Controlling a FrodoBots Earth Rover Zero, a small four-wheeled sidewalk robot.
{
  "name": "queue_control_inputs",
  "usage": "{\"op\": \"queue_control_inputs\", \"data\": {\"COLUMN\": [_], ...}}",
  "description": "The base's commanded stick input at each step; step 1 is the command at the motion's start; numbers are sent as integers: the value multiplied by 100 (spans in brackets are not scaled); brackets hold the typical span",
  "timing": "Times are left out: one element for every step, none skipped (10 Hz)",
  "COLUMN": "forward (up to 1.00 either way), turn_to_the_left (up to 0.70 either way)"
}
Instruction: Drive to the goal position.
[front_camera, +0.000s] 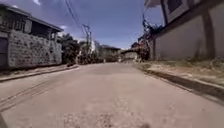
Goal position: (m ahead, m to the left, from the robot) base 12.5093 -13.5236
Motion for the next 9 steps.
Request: {"op": "queue_control_inputs", "data": {"forward": [100,100,100,100,100,100,100,100,100], "turn_to_the_left": [0,0,0,0,0,0,0,-10,-27]}}
